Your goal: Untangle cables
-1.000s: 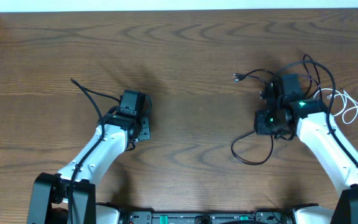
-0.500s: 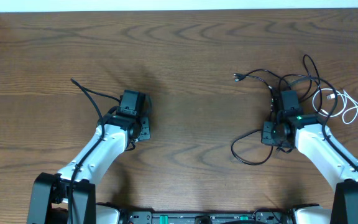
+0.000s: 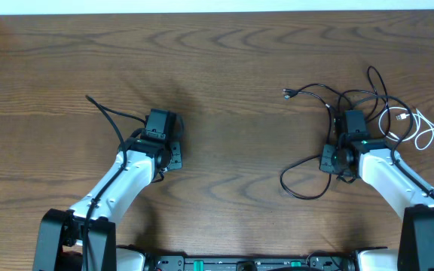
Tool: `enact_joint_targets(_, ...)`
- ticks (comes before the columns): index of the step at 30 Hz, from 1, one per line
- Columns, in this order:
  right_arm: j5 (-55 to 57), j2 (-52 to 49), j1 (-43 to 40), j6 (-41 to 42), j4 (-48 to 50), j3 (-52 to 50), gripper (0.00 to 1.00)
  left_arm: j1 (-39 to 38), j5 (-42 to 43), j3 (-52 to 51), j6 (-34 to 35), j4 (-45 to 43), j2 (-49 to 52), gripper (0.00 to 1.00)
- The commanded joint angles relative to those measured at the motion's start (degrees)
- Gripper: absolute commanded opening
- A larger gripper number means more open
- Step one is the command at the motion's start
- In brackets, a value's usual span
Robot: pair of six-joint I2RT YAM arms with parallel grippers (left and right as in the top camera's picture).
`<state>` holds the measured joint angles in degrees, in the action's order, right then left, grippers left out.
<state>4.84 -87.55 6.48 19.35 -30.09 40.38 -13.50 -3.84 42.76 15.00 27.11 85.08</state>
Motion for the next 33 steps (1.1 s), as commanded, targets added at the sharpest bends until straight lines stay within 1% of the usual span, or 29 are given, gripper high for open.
enact_joint_targets(1,-1.1,-3.7,-0.3,0.8,0.6,-1.0,0.11,0.3,-1.1,-0.4,0.3,0.3,0.7,0.44)
enact_joint_targets(4,-1.1,-6.1,-0.3,0.8,2.1,-1.0,0.01,0.3,-1.1,-0.4,0.3,0.3,0.7,0.44)
enact_joint_targets(9,-1.1,-8.9,-0.3,0.7,5.4,-1.0,0.01,0.3,-1.1,-0.4,0.3,0.2,0.7,0.44)
enact_joint_targets(11,-0.7,-9.1,-0.3,-0.8,6.1,-1.0,0.01,0.3,-1.1,-0.4,0.3,0.2,0.7,0.44)
enact_joint_targets(13,0.5,-8.7,-0.3,-4.1,4.6,-0.2,0.01,0.3,-1.1,-0.4,0.3,0.2,0.7,0.44)
enact_joint_targets(15,1.9,-7.5,-0.3,-4.6,0.0,2.0,0.02,0.3,-1.1,-0.4,0.3,0.2,0.7,0.43)
enact_joint_targets(18,0.4,-4.9,-0.3,-4.6,-5.2,5.3,0.05,0.3,-1.1,-0.4,0.3,0.1,0.7,0.44)
enact_joint_targets(19,-1.0,-4.0,-0.3,-4.6,-5.8,6.0,0.08,0.3,-1.1,-0.4,0.3,0.0,0.7,0.44)
enact_joint_targets(21,-4.3,-2.5,-0.3,-4.6,-5.9,6.4,0.27,0.3,-1.1,-0.4,0.3,-0.2,0.7,0.44)
enact_joint_targets(22,-5.8,-2.1,-0.3,-4.7,-5.9,6.4,0.33,0.3,-1.1,-0.4,0.3,-0.2,0.7,0.44)
enact_joint_targets(23,-7.0,-1.9,-0.3,-4.7,-6.0,6.4,0.36,0.3,-1.1,-0.4,0.3,-0.2,0.7,0.44)
enact_joint_targets(24,-7.7,-1.9,-0.3,-4.9,-6.4,6.4,0.36,0.3,-1.1,-0.4,0.3,-0.2,0.7,0.44)
enact_joint_targets(25,-8.0,-2.1,-0.3,-4.9,-6.8,6.3,0.35,0.3,-1.1,-0.4,0.3,-0.2,0.7,0.44)
enact_joint_targets(26,-8.0,-2.3,-0.3,-4.9,-7.0,6.2,0.31,0.3,-1.1,-0.4,0.3,-0.1,0.7,0.44)
enact_joint_targets(27,-8.0,-2.4,-0.3,-4.9,-7.1,6.0,0.23,0.3,-1.1,-0.4,0.3,-0.1,0.7,0.44)
enact_joint_targets(28,-8.0,-2.5,-0.3,-4.9,-7.0,5.7,0.19,0.3,-1.1,-0.4,0.3,-0.1,0.7,0.44)
enact_joint_targets(31,-8.1,-3.0,-0.3,-4.9,-6.5,4.8,0.18,0.3,-1.1,-0.4,0.3,-0.2,0.7,0.44)
enact_joint_targets(33,-8.1,-3.5,-0.3,-4.8,-6.2,4.2,0.14,0.3,-1.1,-0.4,0.3,-0.2,0.7,0.44)
